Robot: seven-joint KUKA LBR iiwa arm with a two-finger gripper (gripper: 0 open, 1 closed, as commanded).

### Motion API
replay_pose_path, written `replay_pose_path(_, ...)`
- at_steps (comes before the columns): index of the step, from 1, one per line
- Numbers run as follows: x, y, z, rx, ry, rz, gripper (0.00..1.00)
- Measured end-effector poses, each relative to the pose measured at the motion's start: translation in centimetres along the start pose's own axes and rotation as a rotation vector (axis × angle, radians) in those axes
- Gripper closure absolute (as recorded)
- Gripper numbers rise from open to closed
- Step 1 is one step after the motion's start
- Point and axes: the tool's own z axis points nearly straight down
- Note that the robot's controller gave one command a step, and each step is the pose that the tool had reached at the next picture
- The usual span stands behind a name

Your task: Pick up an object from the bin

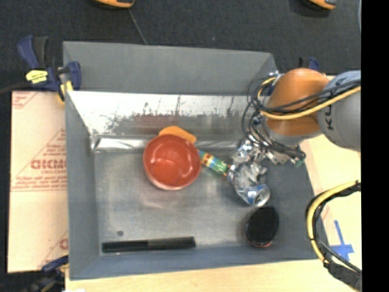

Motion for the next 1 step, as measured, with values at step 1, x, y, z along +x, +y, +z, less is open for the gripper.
replay_pose_path(1, 0.00, 0.00, 0.00, 0.000, 0.000, 0.000, 1.00)
